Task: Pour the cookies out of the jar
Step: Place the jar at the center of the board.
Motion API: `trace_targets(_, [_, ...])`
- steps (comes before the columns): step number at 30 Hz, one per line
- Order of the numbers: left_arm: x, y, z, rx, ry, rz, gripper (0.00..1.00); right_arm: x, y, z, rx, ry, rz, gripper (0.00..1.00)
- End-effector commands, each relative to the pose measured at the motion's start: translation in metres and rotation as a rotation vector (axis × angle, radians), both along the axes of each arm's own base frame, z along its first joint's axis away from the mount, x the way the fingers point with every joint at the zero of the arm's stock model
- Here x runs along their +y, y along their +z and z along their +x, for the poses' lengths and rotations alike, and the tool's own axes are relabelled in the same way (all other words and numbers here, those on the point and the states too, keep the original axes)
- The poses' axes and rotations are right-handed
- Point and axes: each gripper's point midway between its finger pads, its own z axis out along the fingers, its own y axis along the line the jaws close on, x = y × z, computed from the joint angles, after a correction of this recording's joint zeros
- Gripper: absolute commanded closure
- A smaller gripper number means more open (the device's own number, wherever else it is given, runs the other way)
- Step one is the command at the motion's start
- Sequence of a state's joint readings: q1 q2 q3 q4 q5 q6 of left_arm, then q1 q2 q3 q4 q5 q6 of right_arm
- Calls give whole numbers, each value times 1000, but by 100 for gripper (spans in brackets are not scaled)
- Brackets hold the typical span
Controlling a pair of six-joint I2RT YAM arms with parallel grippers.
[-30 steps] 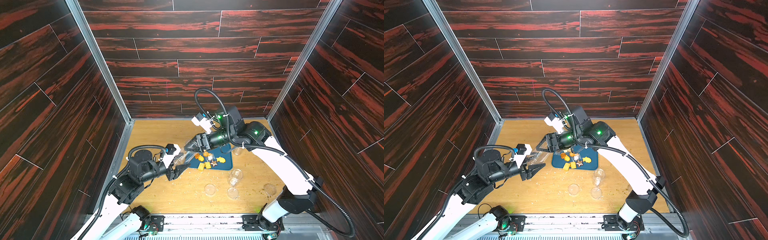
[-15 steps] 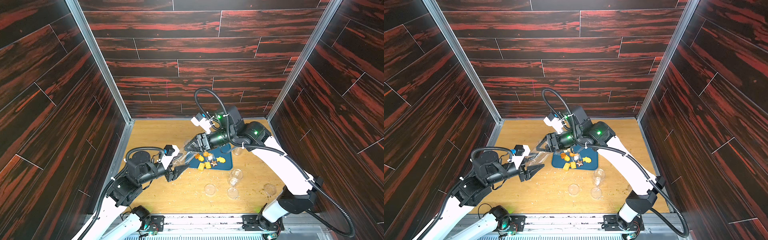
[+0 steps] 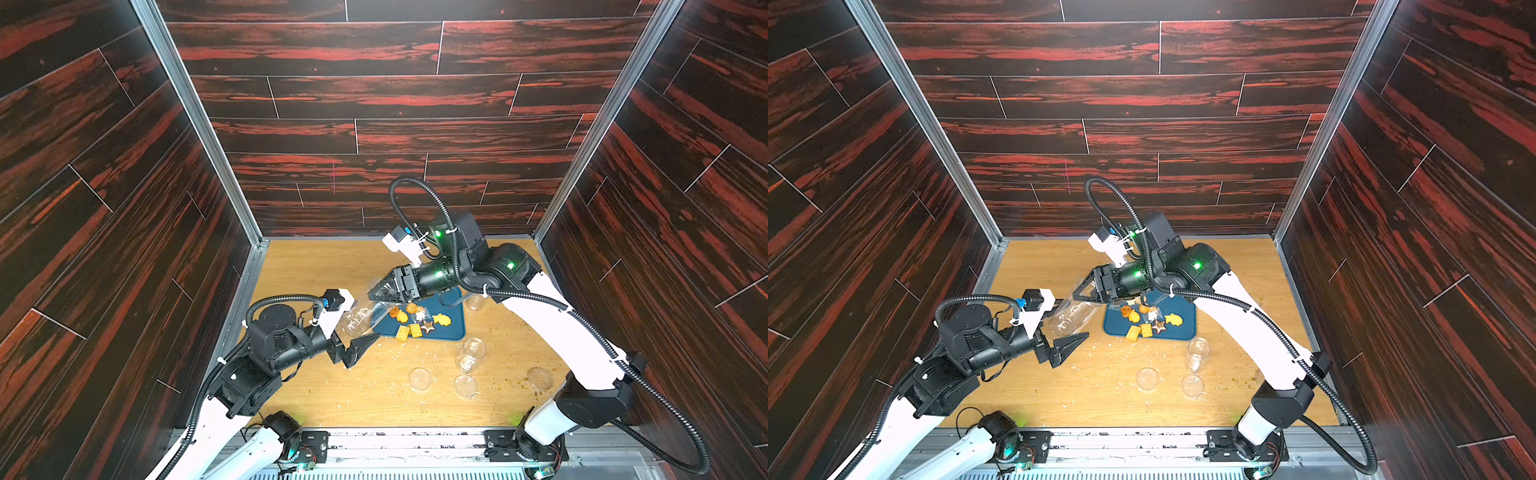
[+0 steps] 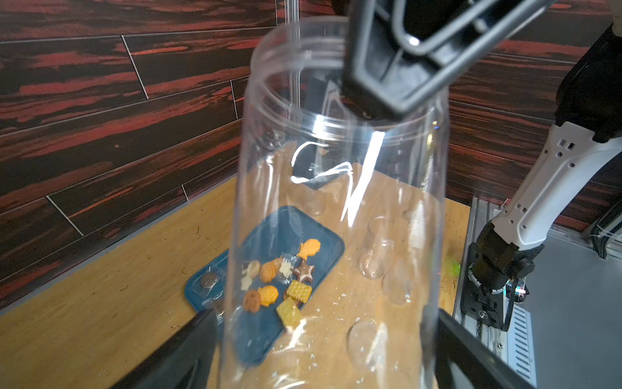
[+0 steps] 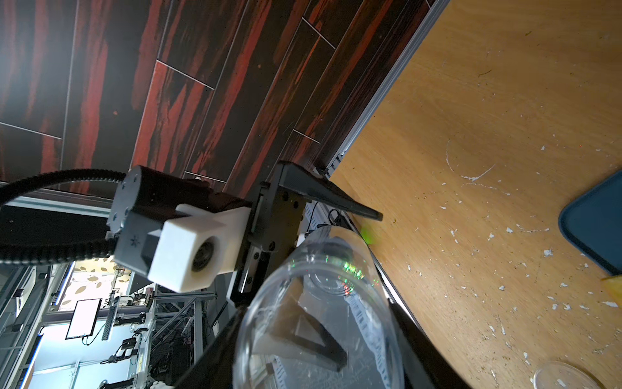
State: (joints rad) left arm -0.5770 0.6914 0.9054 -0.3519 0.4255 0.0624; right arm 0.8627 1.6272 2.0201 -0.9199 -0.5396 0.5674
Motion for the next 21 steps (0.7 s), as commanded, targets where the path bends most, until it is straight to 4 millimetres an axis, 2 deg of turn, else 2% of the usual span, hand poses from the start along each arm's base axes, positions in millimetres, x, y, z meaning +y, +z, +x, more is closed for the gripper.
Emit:
trace_targets(1, [3, 4, -4, -10, -3, 8, 0, -8, 4, 0, -13, -21, 3, 38])
trace_targets(7, [14, -7, -22, 34, -12, 53, 0, -21, -10, 18, -40, -100, -72, 38])
trace_targets(13, [40, -13, -41, 67, 77, 18, 0, -38, -46, 39, -91, -180, -249, 38])
trace_targets(18, [66, -17, -36, 71, 242, -50, 0, -47, -78, 48, -113, -207, -370, 38])
trace_targets(21, [75, -17, -29, 80, 321, -122, 0, -50, -96, 49, -130, -211, -436, 38])
